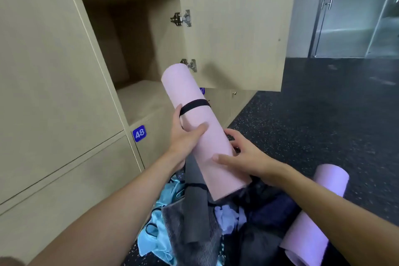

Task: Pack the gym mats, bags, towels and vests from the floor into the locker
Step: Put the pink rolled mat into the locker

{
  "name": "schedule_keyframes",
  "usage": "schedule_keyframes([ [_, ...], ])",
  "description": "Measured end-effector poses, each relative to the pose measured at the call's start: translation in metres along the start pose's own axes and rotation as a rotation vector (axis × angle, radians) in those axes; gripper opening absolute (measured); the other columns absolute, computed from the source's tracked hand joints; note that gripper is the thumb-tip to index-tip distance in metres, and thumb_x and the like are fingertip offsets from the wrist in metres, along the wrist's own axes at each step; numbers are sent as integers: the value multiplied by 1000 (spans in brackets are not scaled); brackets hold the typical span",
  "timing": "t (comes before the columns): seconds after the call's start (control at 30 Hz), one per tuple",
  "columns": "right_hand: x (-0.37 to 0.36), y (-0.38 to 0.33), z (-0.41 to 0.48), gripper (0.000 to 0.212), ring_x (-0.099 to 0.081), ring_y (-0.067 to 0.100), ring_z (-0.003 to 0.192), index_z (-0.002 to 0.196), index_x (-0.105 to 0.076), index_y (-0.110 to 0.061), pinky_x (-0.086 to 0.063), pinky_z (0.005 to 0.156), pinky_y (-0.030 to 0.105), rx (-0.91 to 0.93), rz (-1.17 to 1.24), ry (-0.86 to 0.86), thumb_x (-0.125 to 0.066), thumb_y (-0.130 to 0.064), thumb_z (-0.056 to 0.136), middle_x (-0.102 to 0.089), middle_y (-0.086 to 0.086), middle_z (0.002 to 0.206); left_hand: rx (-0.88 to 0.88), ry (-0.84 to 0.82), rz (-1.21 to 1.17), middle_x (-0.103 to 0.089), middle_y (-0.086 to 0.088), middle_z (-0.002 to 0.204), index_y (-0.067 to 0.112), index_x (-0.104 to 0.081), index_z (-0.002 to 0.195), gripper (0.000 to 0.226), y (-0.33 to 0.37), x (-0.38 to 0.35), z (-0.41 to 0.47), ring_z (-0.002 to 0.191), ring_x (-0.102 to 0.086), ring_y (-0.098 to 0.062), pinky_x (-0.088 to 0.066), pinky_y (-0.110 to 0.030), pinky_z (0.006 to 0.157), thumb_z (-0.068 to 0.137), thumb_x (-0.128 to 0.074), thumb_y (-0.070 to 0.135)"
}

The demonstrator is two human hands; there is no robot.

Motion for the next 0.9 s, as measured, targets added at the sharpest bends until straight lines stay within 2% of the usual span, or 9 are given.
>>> schedule_keyframes([
  [0.1,-4,-27,-16,78,-63,6,99,141,-33,-35,-51,67,14,37,-40,-16,-81,-24,81,-59,-8,115,-16,92,-58,-44,11,149,51,-24,148,105,33,19,-12,130,-50,-17,-51,-47,102,61,-82,51],
  [0.2,-9,-41,-18,78,-65,5,96,143,-39,-31,-52,68,15,65,-61,40,-83,-23,78,-62,-8,114,35,30,-114,-46,6,147,57,-18,148,97,38,31,-25,126,-55,-21,-58,-52,89,77,-81,40],
  [0.3,-17,-52,-14,59,-65,-2,85,133,-50,-34,-51,63,13,94,-48,76,-78,-24,83,-65,-13,107,91,-82,-182,-57,3,136,54,-18,149,96,34,36,-31,113,-64,-24,-62,-49,72,82,-82,28],
  [0.43,-21,-55,-2,47,-64,-7,84,125,-51,-38,-50,64,11,122,-44,72,-74,-25,87,-63,-17,108,139,34,-221,-54,6,131,46,-19,152,91,27,49,-10,107,-64,-20,-62,-40,67,85,-78,29],
  [0.53,-17,-48,18,56,-61,-4,92,125,-46,-42,-51,72,16,124,-83,113,-79,-26,83,-58,-19,112,157,99,-236,-44,5,136,41,-14,154,89,22,56,16,102,-59,-15,-62,-38,65,89,-73,27],
  [0.67,-13,-47,63,53,-61,-1,99,120,-50,-45,-56,90,33,155,-45,192,-80,-26,80,-61,-18,111,140,140,-207,-42,3,141,42,-9,155,93,13,69,52,109,-62,-22,-63,-42,72,88,-73,34],
  [0.8,-24,-47,112,53,-60,2,97,121,-46,-37,-56,93,39,165,59,190,-77,-17,83,-57,-18,109,95,162,-42,-54,2,120,35,-13,156,87,2,100,84,107,-67,-27,-62,-44,81,90,-71,39],
  [0.83,-26,-46,123,54,-59,0,96,123,-45,-36,-56,93,37,169,75,203,-77,-17,83,-55,-19,109,67,173,72,-58,0,112,31,-22,153,78,1,110,90,102,-67,-27,-61,-41,79,91,-69,39],
  [0.9,-31,-43,145,56,-57,-3,96,127,-46,-33,-54,92,31,162,91,223,-77,-18,84,-55,-19,111,-70,194,376,-62,3,100,22,-47,133,45,5,128,97,94,-65,-24,-54,-29,76,94,-66,34],
])
Point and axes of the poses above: each hand's wrist, its own z-axis towards the middle knuckle, its own x-axis out of the back of the hand, y = z × x, the point moved 8 cm from there along z, towards the middle knuckle
